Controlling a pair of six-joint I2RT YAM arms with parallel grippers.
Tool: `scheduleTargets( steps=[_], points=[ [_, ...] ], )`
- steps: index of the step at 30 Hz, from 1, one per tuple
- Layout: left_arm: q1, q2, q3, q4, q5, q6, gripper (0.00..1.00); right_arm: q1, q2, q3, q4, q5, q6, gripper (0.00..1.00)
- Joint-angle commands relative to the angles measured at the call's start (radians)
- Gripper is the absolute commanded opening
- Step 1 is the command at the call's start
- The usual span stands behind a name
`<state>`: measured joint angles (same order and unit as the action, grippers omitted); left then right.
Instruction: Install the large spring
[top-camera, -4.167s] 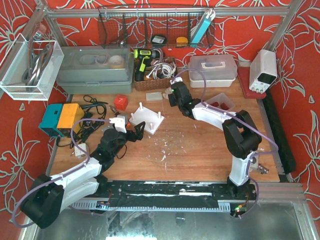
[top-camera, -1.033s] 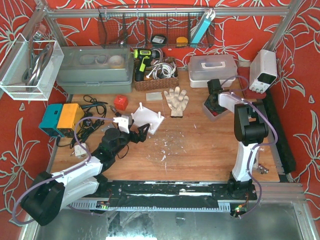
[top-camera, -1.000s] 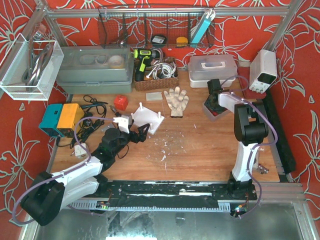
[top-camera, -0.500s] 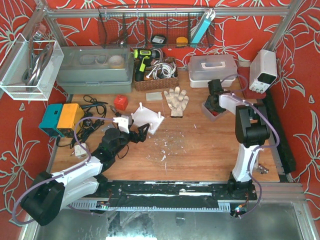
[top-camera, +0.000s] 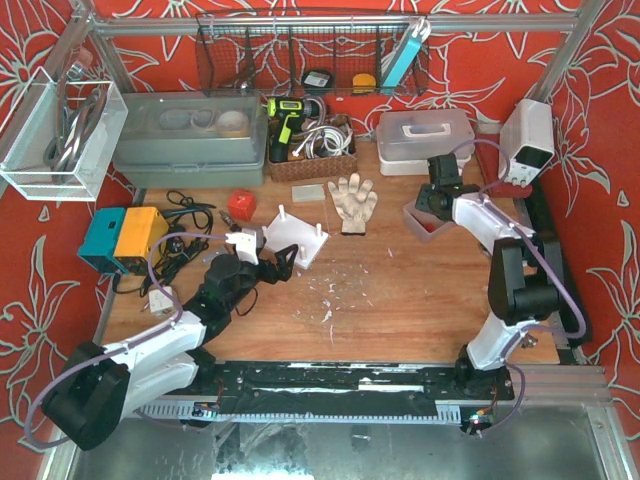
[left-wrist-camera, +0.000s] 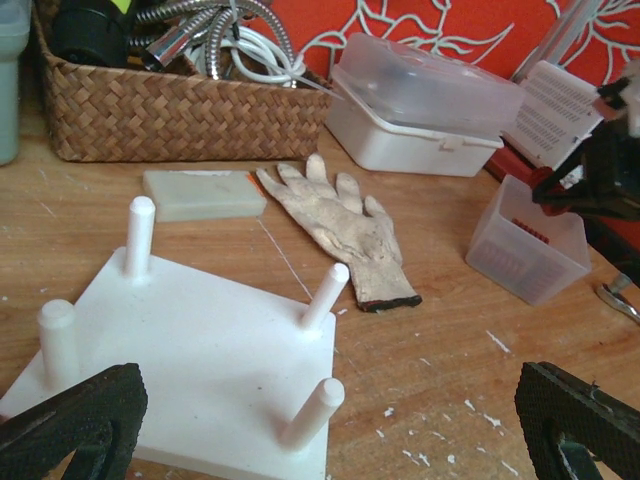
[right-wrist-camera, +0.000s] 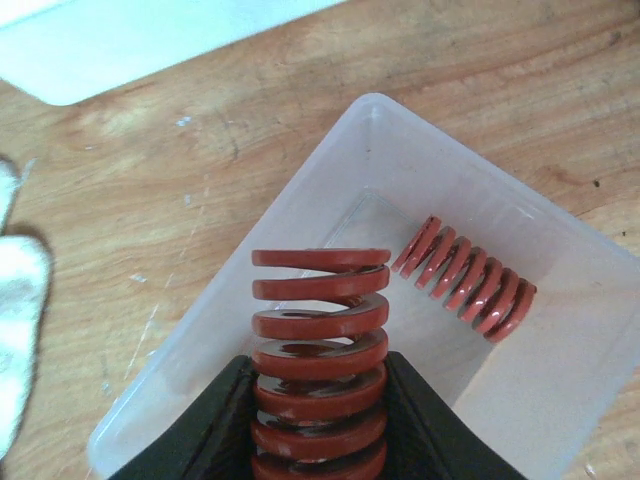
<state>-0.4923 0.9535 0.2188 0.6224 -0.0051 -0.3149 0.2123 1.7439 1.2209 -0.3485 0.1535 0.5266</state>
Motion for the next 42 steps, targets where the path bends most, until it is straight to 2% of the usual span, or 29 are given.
scheduleTargets(
  steps=[1,7,16,19,25,27,31,36,39,42],
  points=[
    [-0.006,0.008,0.034,-0.005,-0.047,-0.016,1.0,0.011,-0.107,-0.042,0.035,-0.055,-0.079,0.02],
    [-0.006,0.009,0.033,0.001,-0.068,-0.034,1.0,0.084,-0.249,-0.098,0.068,-0.078,-0.192,0.0],
    [-0.009,0.028,0.069,-0.028,0.061,-0.087,0.98,0.303,-0.404,-0.214,0.161,-0.11,-0.333,0.0],
    [-0.009,0.023,0.106,-0.103,0.111,-0.144,0.97,0.369,-0.468,-0.299,0.261,-0.139,-0.376,0.0],
    [-0.009,-0.017,0.232,-0.29,0.206,-0.246,0.88,0.509,-0.607,-0.531,0.575,-0.142,-0.475,0.0],
    [-0.009,-0.027,0.29,-0.371,0.231,-0.238,0.84,0.535,-0.618,-0.576,0.644,-0.129,-0.489,0.0],
    [-0.009,-0.008,0.395,-0.481,0.374,-0.222,0.78,0.601,-0.613,-0.65,0.783,-0.127,-0.525,0.0],
    [-0.009,0.046,0.472,-0.52,0.536,-0.262,0.64,0.713,-0.583,-0.697,0.907,-0.037,-0.626,0.0],
    [-0.009,0.087,0.515,-0.544,0.593,-0.265,0.66,0.756,-0.573,-0.707,0.95,-0.009,-0.662,0.0],
    [-0.011,0.112,0.564,-0.626,0.588,-0.22,0.7,0.774,-0.58,-0.711,0.959,0.001,-0.671,0.0]
  ],
)
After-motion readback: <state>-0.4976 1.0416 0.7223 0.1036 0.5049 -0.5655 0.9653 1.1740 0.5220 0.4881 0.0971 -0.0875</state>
